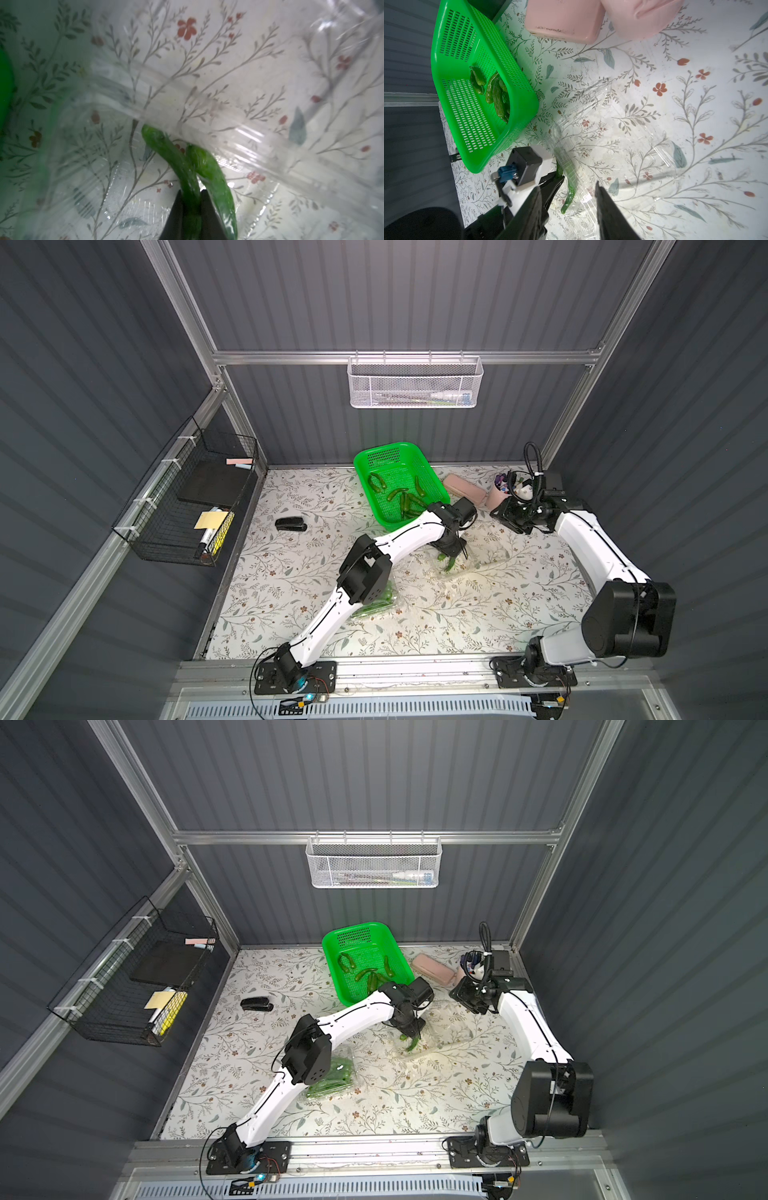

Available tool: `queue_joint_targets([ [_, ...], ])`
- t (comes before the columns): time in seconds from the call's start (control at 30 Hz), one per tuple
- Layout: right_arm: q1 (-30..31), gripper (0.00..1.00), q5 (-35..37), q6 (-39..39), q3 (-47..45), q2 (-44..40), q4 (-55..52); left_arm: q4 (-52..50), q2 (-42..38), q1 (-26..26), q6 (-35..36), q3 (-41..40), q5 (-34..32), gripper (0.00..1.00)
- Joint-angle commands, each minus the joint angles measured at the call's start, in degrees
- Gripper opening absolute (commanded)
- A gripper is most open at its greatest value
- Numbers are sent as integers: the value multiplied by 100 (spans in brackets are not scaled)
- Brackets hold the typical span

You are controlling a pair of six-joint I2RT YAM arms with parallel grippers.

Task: Take small green peppers out of containers
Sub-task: Pick up the green pepper from the packing box, then place the green pepper in the basket.

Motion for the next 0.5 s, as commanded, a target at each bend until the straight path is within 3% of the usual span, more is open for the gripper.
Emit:
queue_joint_targets([
  [0.0, 26, 45, -178, -81, 109, -40, -7, 132, -508, 63, 76, 263, 102, 6],
  [0.1, 224, 46, -266, -232, 158, -36, -35, 484, -977, 347, -39, 217, 90, 5],
  [0.37, 1441, 46, -152, -318, 68, 267, -85, 1449, -1378, 2004, -688, 177, 324, 6],
  [0.4, 1591, 46, -154, -300, 24, 334, -73, 1491, -1266, 2167, -768, 266, 371, 8],
  [0.47, 1839, 47, -44, -278, -41, 469, -116, 1538, -1016, 2417, -892, 455, 494, 28],
])
